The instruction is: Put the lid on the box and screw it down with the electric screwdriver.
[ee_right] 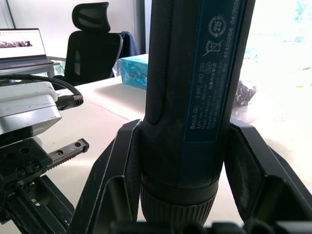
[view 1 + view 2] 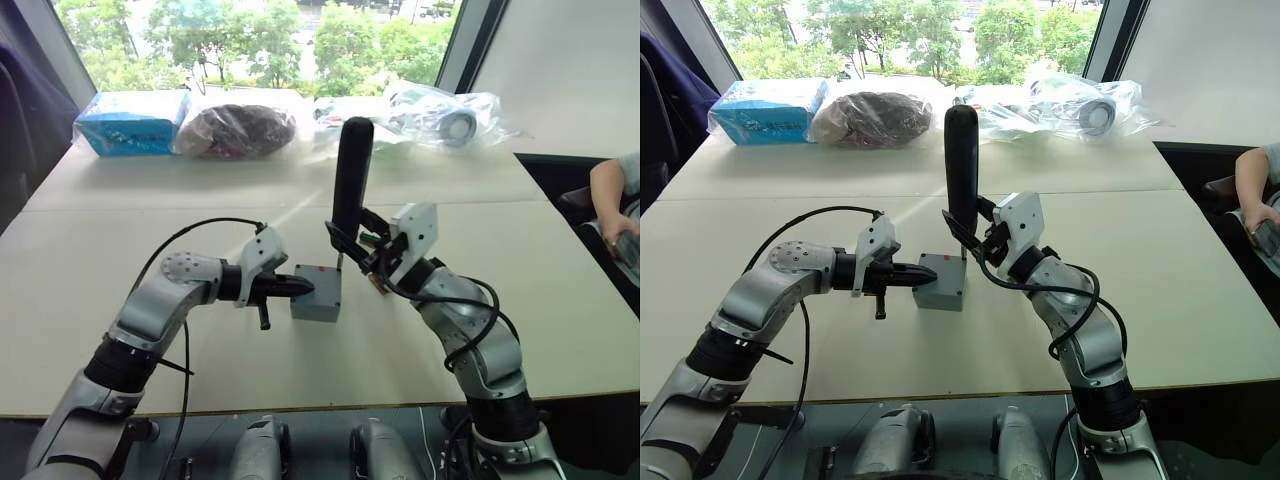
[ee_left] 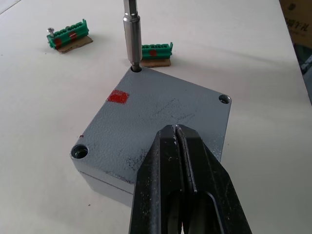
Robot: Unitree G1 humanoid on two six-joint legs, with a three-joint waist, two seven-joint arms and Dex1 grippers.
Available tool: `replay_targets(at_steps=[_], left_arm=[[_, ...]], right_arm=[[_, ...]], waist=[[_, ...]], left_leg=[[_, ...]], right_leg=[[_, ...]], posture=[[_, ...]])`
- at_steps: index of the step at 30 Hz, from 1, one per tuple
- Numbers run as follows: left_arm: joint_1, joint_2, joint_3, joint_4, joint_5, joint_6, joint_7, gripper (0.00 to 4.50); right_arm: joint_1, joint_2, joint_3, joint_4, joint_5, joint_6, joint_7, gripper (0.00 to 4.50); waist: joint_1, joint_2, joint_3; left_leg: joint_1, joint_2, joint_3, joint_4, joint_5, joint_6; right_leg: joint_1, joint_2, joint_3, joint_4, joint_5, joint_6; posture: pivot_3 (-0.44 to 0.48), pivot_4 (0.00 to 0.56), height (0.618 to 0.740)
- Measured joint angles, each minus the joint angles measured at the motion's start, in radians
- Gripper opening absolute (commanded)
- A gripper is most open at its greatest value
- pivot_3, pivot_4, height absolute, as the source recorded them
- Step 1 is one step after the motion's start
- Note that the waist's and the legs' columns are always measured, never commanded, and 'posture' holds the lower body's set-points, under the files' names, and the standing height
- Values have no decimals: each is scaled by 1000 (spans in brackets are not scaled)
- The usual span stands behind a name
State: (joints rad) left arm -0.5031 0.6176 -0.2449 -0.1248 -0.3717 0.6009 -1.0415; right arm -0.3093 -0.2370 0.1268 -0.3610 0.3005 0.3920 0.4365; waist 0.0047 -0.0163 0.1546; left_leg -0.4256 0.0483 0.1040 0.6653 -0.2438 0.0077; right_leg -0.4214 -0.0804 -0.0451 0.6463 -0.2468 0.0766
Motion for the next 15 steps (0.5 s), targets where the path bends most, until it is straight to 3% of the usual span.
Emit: replay_targets(at_steps=[15], left_arm=[[6,-11,-1,4,20,-4,-1,0]], right_arm=[[4,13,-8,23,0,-7,-18,1839]], waist=[[4,-2,-9]], left_leg=[[1,2,-1,0,-1,1]], right_leg=[[1,-1,0,-1,-2,-3]], posture=[[0,150,740]])
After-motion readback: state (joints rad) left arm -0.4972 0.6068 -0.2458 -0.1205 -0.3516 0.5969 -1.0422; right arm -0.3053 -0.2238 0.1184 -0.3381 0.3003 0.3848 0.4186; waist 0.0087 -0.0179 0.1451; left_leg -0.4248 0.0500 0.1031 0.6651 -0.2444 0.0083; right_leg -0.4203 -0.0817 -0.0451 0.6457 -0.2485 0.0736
